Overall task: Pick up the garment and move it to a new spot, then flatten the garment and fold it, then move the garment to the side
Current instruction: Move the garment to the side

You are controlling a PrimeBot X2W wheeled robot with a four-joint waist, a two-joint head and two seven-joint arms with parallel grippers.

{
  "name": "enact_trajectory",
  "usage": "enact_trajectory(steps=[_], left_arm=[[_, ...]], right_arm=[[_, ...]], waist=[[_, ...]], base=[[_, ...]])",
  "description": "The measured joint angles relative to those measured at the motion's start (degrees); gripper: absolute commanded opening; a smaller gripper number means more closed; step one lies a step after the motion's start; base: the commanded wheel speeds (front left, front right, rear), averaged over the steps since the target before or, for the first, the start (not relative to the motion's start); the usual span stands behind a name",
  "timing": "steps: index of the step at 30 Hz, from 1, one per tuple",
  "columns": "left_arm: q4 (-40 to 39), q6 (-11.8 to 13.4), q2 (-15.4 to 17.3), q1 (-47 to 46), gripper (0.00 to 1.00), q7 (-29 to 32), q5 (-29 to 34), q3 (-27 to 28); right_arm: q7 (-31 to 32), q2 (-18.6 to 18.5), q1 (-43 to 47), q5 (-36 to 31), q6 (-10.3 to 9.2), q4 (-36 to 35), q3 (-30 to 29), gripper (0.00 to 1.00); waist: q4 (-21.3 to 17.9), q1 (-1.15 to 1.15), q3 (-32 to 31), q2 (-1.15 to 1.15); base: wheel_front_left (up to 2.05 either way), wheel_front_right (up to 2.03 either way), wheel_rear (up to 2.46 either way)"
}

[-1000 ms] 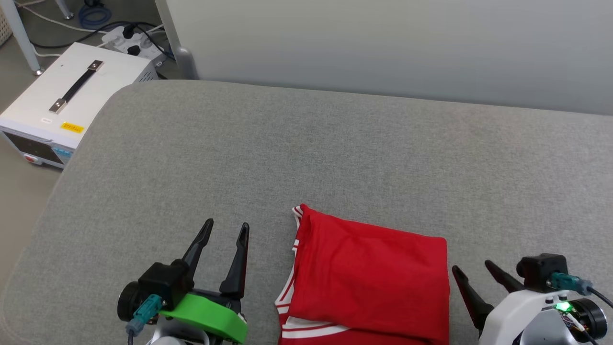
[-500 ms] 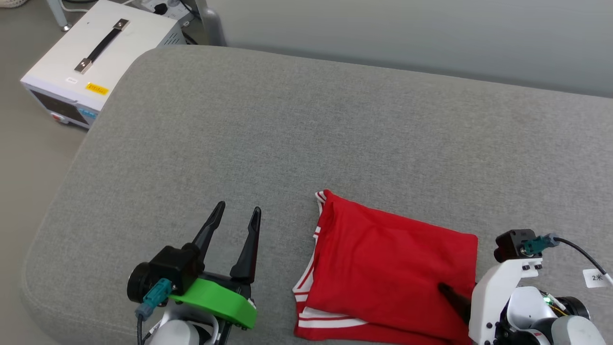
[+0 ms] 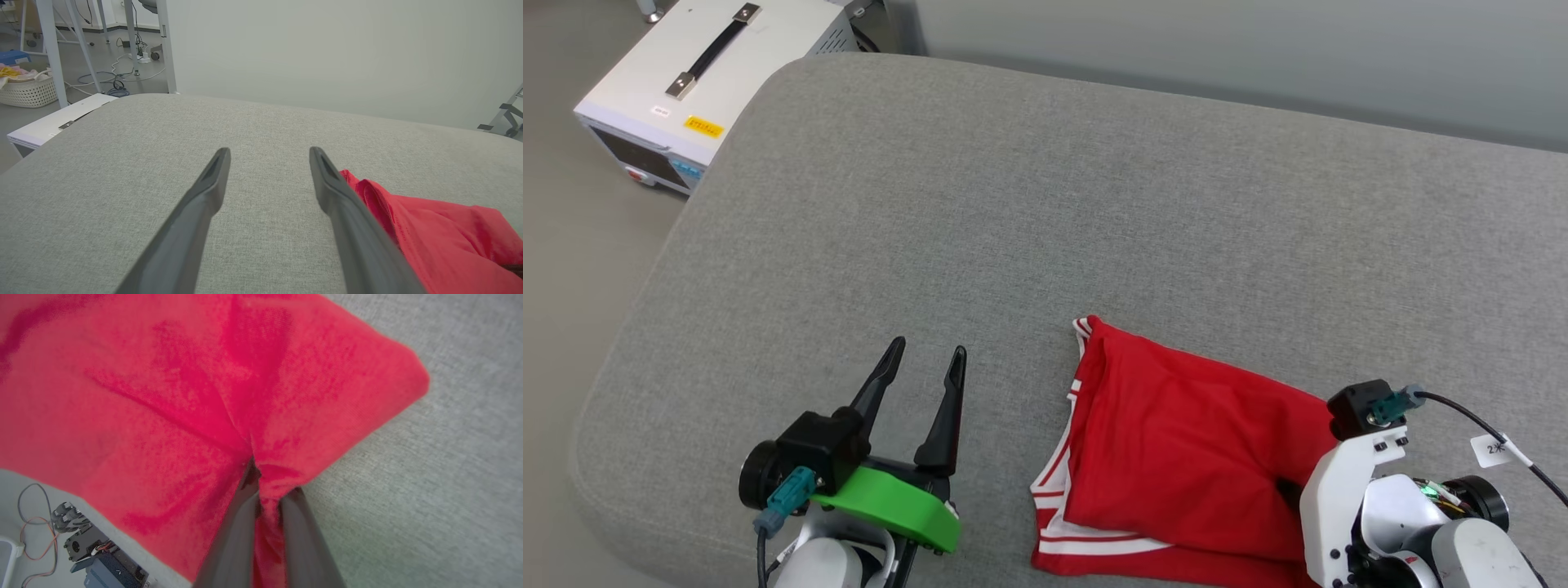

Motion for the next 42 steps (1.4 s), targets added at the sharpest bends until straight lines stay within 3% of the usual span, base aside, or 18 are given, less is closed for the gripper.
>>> enact_trajectory(steps=[7, 19, 26, 32, 33, 42], left_arm=[[0.32, 0.0, 0.14, 0.41, 1.0, 0.01, -0.04, -0.22], [0.53, 0.0, 0.0, 1.02, 1.0, 0.0, -0.1, -3.77], [-0.83, 0.0, 0.24, -0.62, 1.0, 0.0, 0.0, -6.61], [-4.34, 0.0, 2.56, -6.4, 1.0, 0.0, 0.58, -7.88], [-6.22, 0.0, 3.87, -8.5, 1.0, 0.0, 1.01, -8.64], [-11.16, 0.0, 7.61, -13.06, 1.0, 0.0, 2.14, -9.38]], right_arm=[[-0.3, -9.18, -0.71, -1.11, 0.01, -3.43, 6.6, 0.0], [-0.16, -33.97, -5.16, 1.77, 0.01, -9.14, 15.78, 0.0], [-4.6, -44.99, -8.53, 3.21, 0.01, -7.76, 16.68, 0.0], [-12.41, -49.21, -12.77, 4.35, 0.01, 0.4, 12.99, 0.0], [-15.84, -49.14, -14.32, 4.28, 0.01, 4.55, 11.03, 0.0], [-26.32, -47.73, -19.78, -1.15, 0.01, 20.26, 5.09, 0.0]], waist=[[-3.31, 0.0, -1.64, 0.0], [-12.29, 0.0, -2.6, 0.0], [-17.73, 0.0, -0.1, 0.0], [-21.46, 0.0, 6.32, 0.0], [-22.67, 0.0, 9.72, 0.0], [-25.34, 0.01, 19.63, 0.0]], base=[[0.0, 0.0, 0.0], [0.0, 0.0, 0.0], [0.0, 0.0, 0.0], [0.0, 0.0, 0.0], [0.0, 0.0, 0.0], [0.0, 0.0, 0.0]])
